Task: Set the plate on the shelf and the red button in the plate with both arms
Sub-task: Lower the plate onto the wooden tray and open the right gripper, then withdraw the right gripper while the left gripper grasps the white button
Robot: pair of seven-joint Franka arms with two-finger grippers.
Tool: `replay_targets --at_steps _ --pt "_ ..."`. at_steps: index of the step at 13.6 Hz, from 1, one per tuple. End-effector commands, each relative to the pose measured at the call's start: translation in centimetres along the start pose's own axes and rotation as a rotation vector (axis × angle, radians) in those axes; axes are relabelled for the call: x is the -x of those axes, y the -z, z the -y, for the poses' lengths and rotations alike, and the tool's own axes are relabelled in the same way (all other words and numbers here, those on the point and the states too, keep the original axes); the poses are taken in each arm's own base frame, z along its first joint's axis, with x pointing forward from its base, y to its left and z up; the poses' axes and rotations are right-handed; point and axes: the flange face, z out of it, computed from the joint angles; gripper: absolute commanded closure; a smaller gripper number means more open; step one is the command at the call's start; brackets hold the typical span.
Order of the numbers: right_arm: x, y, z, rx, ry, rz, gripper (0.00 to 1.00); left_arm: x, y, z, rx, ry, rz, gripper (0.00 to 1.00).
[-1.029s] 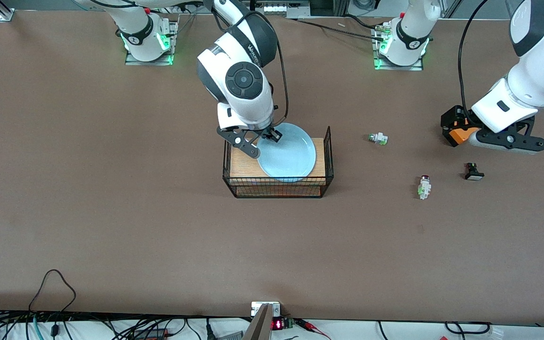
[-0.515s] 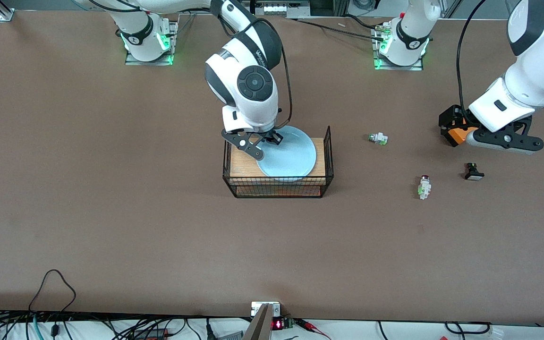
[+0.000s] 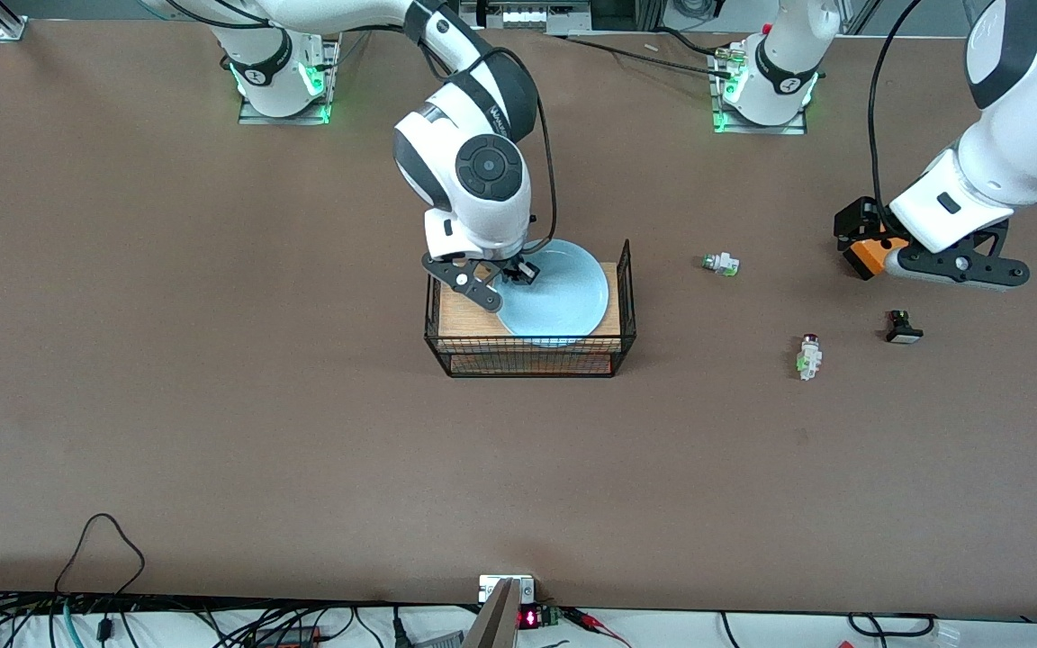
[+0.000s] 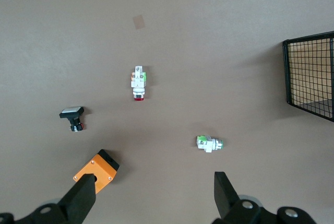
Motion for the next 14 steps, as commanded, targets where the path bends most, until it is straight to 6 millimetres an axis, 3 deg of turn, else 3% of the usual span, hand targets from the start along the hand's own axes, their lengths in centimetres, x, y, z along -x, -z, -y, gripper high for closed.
replay_targets --at_steps 1,2,3,4,8,9,12,14 --pt "-0.3 1.1 0.2 -0.020 -0.004 -0.023 0.32 -1.8 -1.2 0.6 0.019 0.015 0.048 0.00" --pt "0.1 1.5 0.3 -0.024 0.001 -0.024 0.25 -2.4 -2.4 0.9 0.022 0.002 0.069 0.00" --pt "0.4 1.8 0.4 -0.028 0.010 -0.029 0.01 -3.0 -4.7 1.1 0.029 -0.002 0.113 0.00" --pt "0.6 2.6 0.5 -0.040 0.012 -0.029 0.00 -3.8 -7.0 1.2 0.034 -0.002 0.145 0.00" --pt "0.7 9.4 -1.1 -0.095 0.000 -0.033 0.00 -7.0 -16.2 3.8 0.054 0.037 0.136 0.00" --pt "0.2 10.4 -1.9 -0.075 -0.008 -0.029 0.00 -6.9 -18.3 3.8 0.053 0.038 0.093 0.00" --pt "-2.7 16.5 -5.6 -0.027 -0.057 0.010 0.00 -4.9 -25.1 4.5 0.055 0.022 0.018 0.04" --pt "-4.2 19.7 -7.6 0.021 0.020 0.023 0.00 -4.7 -29.1 6.7 0.052 -0.030 -0.081 0.03"
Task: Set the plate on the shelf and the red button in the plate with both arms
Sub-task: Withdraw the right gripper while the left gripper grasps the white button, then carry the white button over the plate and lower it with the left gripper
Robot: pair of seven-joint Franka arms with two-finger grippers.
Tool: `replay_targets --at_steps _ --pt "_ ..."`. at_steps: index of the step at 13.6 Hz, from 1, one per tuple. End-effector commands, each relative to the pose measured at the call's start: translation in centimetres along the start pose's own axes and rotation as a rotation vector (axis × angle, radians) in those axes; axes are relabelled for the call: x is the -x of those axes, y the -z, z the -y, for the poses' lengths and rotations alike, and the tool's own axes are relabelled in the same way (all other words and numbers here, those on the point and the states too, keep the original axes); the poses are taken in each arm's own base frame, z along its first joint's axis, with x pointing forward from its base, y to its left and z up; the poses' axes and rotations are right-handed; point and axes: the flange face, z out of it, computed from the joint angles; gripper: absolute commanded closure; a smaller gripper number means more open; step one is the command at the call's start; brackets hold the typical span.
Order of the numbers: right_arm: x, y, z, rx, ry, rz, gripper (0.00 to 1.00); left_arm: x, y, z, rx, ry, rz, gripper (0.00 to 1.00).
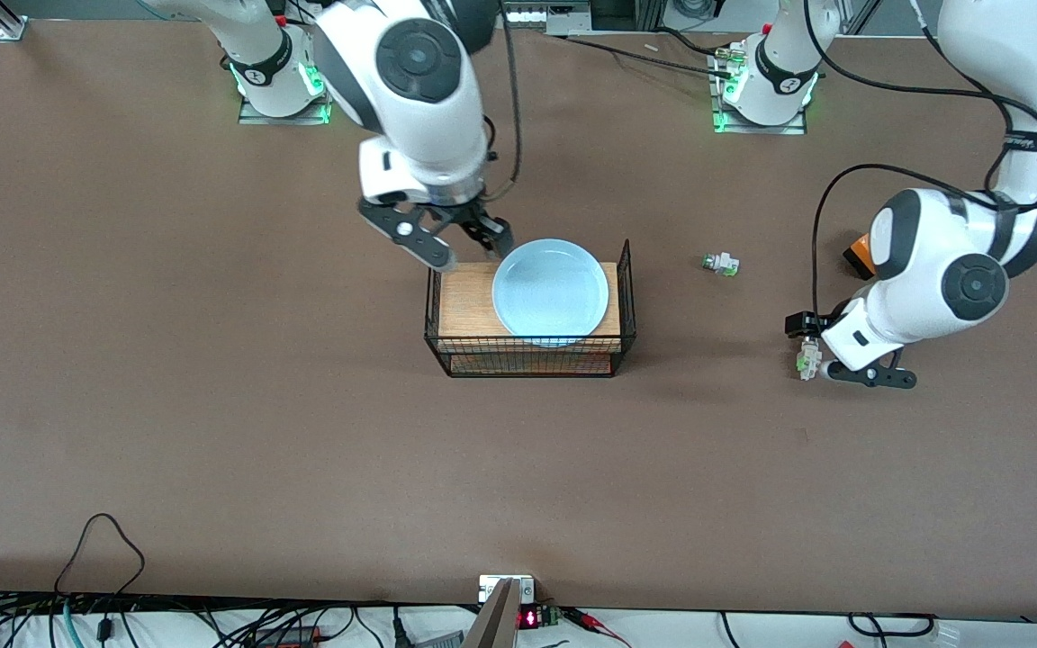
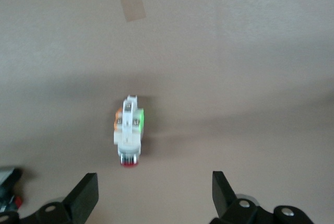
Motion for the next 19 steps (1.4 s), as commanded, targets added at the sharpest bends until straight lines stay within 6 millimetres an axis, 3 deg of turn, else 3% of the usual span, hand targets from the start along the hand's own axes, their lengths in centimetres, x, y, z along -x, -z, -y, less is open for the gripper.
replay_targets --at_steps 1,3,6,8,9,10,13,15,19 --pt "-2.8 3.8 -2.7 0.053 0.116 0.041 0.00 0.9 -4.2 3.5 -0.003 -0.078 -0.106 0.03" --pt "-6.0 5.3 -5.4 0.085 0.194 0.068 0.00 0.4 -7.6 4.4 -0.007 -0.108 -0.160 0.02" --pt "-10.9 7.8 -10.8 0.124 0.370 0.119 0.00 0.5 -8.4 4.6 -0.002 -0.103 -0.156 0.07" --pt "-14.3 8.8 -14.1 0.144 0.494 0.126 0.00 0.6 -9.3 4.5 0.003 -0.100 -0.143 0.26" --pt "-15.7 8.9 -15.2 0.157 0.544 0.126 0.00 0.5 -9.3 4.5 0.004 -0.092 -0.144 0.46" --pt "-17.0 8.9 -16.1 0.161 0.587 0.129 0.00 0.3 -8.9 4.6 0.003 -0.089 -0.152 0.57" --pt "-21.4 9.2 -20.5 0.138 0.669 0.132 0.00 0.1 -8.4 4.5 0.003 -0.089 -0.158 0.79" --pt "-24.7 7.7 -25.8 0.094 0.647 0.105 0.00 0.0 -6.5 4.2 0.000 -0.097 -0.158 0.83" --pt "-27.7 5.7 -35.2 0.038 0.668 0.043 0.00 -1.3 3.6 -0.5 0.036 -0.079 -0.040 0.83"
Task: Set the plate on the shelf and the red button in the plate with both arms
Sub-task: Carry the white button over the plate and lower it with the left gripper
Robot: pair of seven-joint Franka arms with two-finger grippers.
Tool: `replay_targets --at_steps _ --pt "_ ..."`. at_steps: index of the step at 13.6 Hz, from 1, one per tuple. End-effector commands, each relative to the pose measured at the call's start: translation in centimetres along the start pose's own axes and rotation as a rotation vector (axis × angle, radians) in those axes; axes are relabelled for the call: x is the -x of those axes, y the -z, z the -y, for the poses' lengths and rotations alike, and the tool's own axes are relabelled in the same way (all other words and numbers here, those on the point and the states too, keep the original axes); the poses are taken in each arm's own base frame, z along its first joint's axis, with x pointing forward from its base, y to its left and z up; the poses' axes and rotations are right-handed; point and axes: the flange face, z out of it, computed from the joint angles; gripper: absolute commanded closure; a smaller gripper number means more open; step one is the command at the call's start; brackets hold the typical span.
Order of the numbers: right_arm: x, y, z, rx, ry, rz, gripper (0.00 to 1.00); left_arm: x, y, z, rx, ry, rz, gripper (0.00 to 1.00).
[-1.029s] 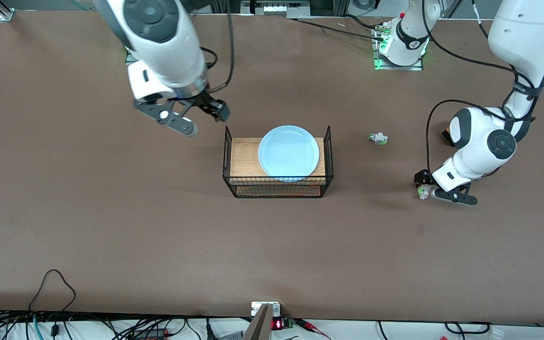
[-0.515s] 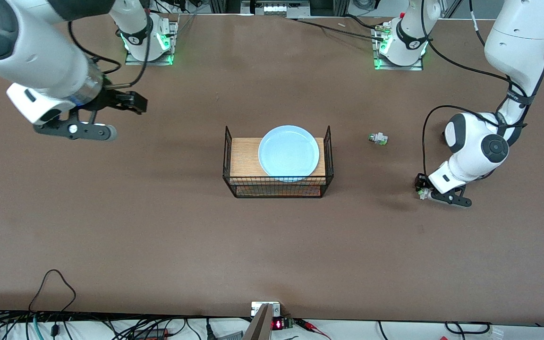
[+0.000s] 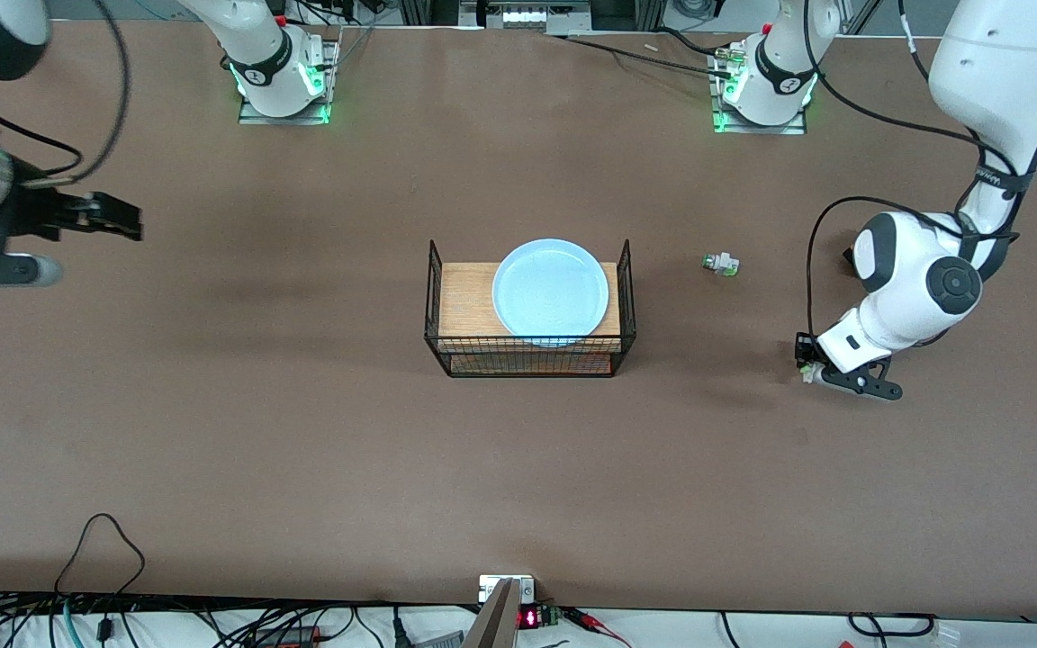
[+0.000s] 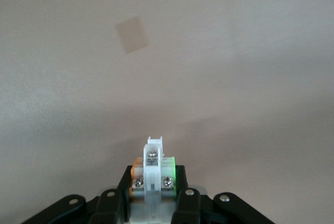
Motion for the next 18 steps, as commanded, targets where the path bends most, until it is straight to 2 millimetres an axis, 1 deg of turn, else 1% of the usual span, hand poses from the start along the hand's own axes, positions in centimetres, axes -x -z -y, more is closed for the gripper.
replay_targets --at_steps 1,2,3,4,5,6,7,8,9,10,11,12,13,14,16,17,18 --pt "4.5 -1.5 -3.8 -0.010 -0.021 -0.024 0.00 -1.5 8.4 -3.0 0.021 0.037 0.085 0.83" --pt "4.9 -1.7 -4.6 -0.013 -0.036 -0.018 0.00 -2.2 11.4 -4.8 0.031 0.060 0.132 0.83" --pt "4.8 -1.9 -4.7 -0.012 -0.040 -0.015 0.00 -2.6 13.9 -7.0 0.040 0.072 0.180 0.83" --pt "4.5 -2.0 -4.8 -0.011 -0.043 -0.012 0.00 -3.2 16.8 -10.0 0.061 0.076 0.201 0.83" --pt "3.9 -1.9 -4.9 -0.016 -0.045 -0.009 0.00 -3.7 19.8 -13.7 0.094 0.106 0.205 0.82" --pt "2.7 -1.4 -4.7 -0.011 -0.038 -0.013 0.00 -3.9 21.9 -16.4 0.109 0.148 0.207 0.82" --pt "2.3 -1.6 -4.8 -0.016 -0.041 0.002 0.00 -3.9 23.6 -20.0 0.130 0.189 0.199 0.82" --pt "2.3 -1.6 -4.8 -0.017 -0.045 0.003 0.00 -3.6 24.8 -23.3 0.160 0.235 0.199 0.82" --pt "2.2 -1.7 -4.7 -0.017 -0.045 0.005 0.00 -3.2 25.0 -25.5 0.178 0.284 0.215 0.82" --pt "2.2 -1.6 -4.8 -0.011 -0.048 -0.003 0.00 -3.0 24.8 -27.7 0.201 0.319 0.232 0.82" --pt "2.1 -1.5 -4.9 -0.006 -0.050 -0.013 0.00 -2.8 23.8 -30.9 0.214 0.326 0.250 0.82" --pt "1.8 -1.4 -5.2 0.003 -0.055 -0.031 0.00 -3.5 23.0 -33.0 0.237 0.340 0.229 0.82" --pt "1.3 -1.6 -5.5 0.007 -0.059 -0.048 0.00 -4.3 21.6 -34.2 0.261 0.365 0.219 0.82" --pt "0.9 -2.1 -5.8 0.004 -0.063 -0.047 0.00 -4.6 20.5 -36.3 0.278 0.393 0.206 0.82" --pt "0.6 -2.1 -6.0 0.003 -0.066 -0.053 0.00 -4.7 18.2 -40.3 0.305 0.414 0.180 0.80" --pt "0.3 -1.3 -6.1 0.006 -0.066 -0.072 0.00 -4.9 16.9 -41.2 0.315 0.411 0.180 0.80" --pt "-0.3 -1.2 -6.3 0.017 -0.067 -0.076 0.00 -5.1 15.7 -41.9 0.322 0.406 0.175 0.80"
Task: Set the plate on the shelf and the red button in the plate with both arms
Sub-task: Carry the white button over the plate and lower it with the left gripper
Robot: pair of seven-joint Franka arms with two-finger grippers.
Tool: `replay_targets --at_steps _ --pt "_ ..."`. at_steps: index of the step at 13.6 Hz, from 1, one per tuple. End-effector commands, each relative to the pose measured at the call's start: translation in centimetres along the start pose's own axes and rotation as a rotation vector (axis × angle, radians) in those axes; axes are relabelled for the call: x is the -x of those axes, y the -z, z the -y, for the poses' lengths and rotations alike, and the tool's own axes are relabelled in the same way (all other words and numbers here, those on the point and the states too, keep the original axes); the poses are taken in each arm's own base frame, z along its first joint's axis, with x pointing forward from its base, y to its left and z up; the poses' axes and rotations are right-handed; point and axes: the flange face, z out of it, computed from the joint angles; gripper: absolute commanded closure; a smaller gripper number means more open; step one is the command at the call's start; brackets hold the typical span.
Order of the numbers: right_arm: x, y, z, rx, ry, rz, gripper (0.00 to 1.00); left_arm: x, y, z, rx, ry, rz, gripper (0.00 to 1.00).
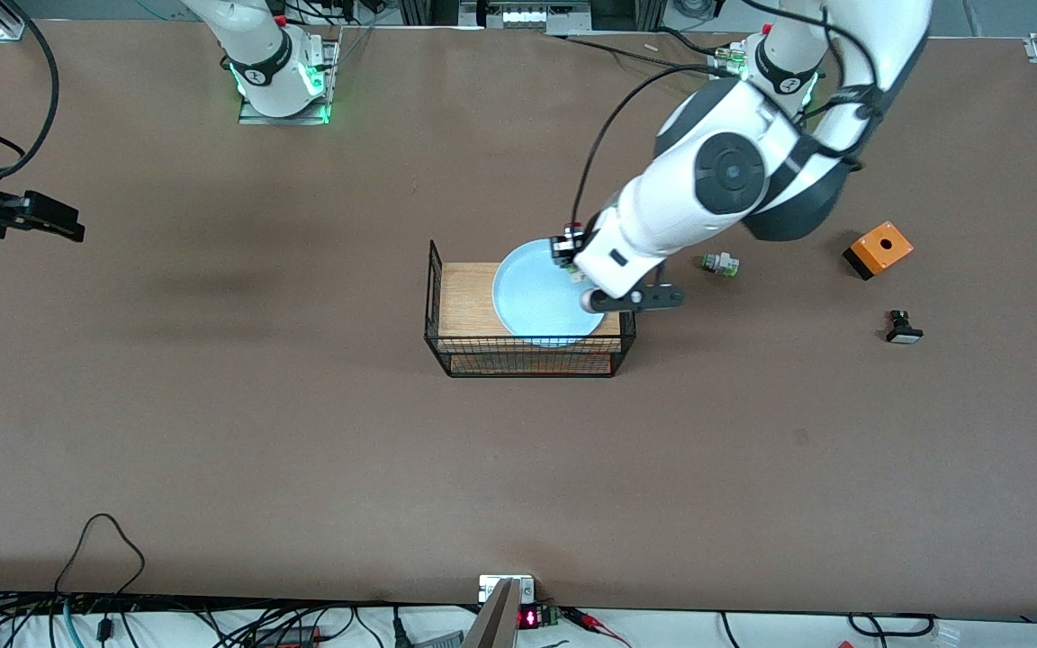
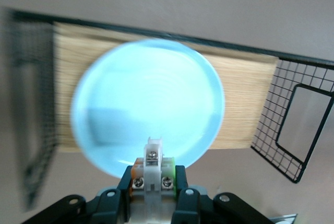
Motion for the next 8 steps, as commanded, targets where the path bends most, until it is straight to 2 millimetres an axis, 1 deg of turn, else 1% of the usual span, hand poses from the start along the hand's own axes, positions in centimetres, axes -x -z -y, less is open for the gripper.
replay_targets --at_steps 1,3,4,5,7,8 --pt "-1.3 0.8 -0.3 0.026 -0.005 -0.019 0.00 -1.6 -2.4 -1.1 0.023 0.002 -0.022 0.78" --pt "-2.1 -0.4 -0.2 0.024 -0.002 -0.001 0.00 -2.0 -4.2 -1.4 0.020 -0.013 -0.037 0.76" --pt "-2.2 -0.4 -0.1 0.024 0.003 -0.001 0.00 -2.3 -4.7 -1.3 0.023 -0.012 -0.040 0.72" --pt "-2.2 0.2 -0.2 0.026 0.002 -0.011 0.00 -2.3 -4.8 -1.3 0.022 -0.014 -0.041 0.62" --pt "-2.3 1.1 0.4 0.026 0.010 -0.032 0.00 -2.4 -4.8 -1.2 0.021 -0.012 -0.041 0.00" --pt "-2.4 1.5 0.6 0.026 0.014 -0.041 0.00 -2.5 -4.5 -1.0 0.022 -0.009 -0.043 0.00"
